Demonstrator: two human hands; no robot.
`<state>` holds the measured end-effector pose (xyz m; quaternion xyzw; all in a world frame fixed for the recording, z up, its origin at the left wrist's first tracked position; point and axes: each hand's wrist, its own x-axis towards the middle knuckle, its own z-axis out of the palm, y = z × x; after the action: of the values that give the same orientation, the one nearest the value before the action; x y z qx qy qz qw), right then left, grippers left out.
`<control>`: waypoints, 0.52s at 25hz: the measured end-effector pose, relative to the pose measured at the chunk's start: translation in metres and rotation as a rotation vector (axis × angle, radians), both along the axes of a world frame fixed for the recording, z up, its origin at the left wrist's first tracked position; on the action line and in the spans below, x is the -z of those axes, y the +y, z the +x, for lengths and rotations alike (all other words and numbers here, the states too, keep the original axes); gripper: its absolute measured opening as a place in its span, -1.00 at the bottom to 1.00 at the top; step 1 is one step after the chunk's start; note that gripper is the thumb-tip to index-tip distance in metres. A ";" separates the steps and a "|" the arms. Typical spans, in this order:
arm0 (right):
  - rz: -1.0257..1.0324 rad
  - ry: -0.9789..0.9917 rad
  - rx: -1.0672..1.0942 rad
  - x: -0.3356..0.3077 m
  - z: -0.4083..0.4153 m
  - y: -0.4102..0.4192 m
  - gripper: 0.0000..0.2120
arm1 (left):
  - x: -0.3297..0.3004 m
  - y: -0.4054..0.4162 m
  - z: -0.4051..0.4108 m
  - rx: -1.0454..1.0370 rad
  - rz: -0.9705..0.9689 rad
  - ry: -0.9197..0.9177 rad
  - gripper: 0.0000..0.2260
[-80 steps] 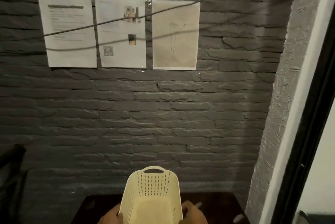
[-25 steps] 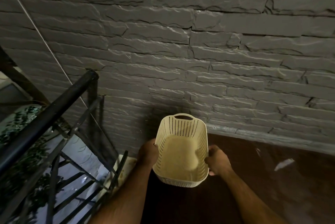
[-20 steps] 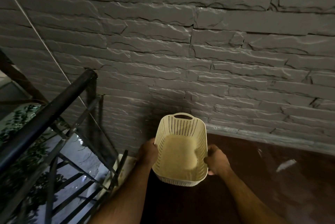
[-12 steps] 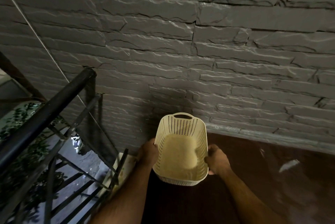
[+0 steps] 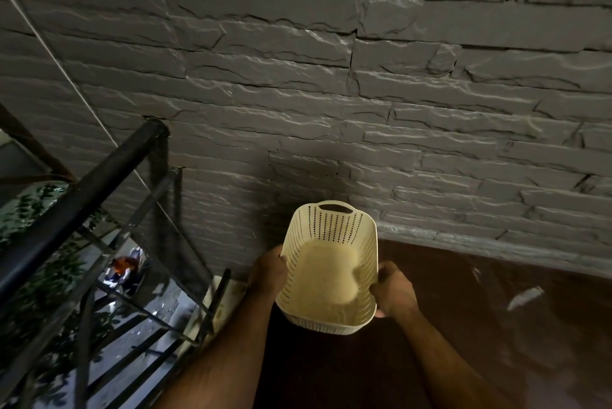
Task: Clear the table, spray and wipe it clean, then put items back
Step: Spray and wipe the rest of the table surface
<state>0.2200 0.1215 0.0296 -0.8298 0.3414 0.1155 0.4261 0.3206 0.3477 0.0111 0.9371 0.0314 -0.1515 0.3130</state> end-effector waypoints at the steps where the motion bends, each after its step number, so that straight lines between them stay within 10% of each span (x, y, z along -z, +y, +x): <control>1: 0.005 -0.002 0.012 0.000 -0.001 0.000 -0.73 | -0.001 -0.001 0.001 0.007 0.005 0.000 -0.70; 13: -0.102 -0.050 -0.016 -0.017 -0.014 0.000 -0.37 | -0.013 0.000 -0.013 -0.019 -0.017 0.010 -0.46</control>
<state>0.2063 0.1218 0.0462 -0.8558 0.3293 0.0808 0.3906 0.3078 0.3473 0.0239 0.9333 0.0408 -0.1535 0.3221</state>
